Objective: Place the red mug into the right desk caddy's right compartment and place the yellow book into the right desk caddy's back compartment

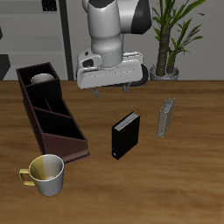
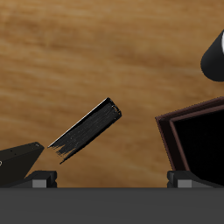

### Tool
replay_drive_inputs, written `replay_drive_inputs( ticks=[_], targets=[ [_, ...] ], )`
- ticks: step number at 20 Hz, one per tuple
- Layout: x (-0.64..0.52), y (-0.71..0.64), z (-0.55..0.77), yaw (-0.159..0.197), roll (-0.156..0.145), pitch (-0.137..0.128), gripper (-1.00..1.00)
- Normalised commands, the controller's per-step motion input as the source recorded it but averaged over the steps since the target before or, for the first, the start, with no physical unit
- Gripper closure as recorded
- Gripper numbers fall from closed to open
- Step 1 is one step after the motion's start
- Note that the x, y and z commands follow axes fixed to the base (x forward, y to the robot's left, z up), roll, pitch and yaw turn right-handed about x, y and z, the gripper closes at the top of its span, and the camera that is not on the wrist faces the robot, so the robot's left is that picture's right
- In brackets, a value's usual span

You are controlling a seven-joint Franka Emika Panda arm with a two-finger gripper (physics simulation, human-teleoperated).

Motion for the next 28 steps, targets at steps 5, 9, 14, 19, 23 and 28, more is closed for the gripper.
replay_drive_inputs(
  ticks=[5, 9, 14, 19, 23, 28],
  targets=[
    [0.12, 0.15, -0.1, -0.042, 0.021, 0.006, -1.0],
    [0.13, 0.2, -0.03, -0.022, 0.038, 0.003, -1.0],
    [0.07, 0.38, -0.22, -0.019, 0.039, 0.025, -1.0],
    [-0.07, 0.4, -0.14, -0.02, 0.025, 0.006, -1.0],
    [0.01, 0.18, 0.02, -0.036, -0.011, -0.025, -1.0],
    [-0.17, 0.27, -0.06, -0.02, 0.036, 0.005, -1.0]
  ],
)
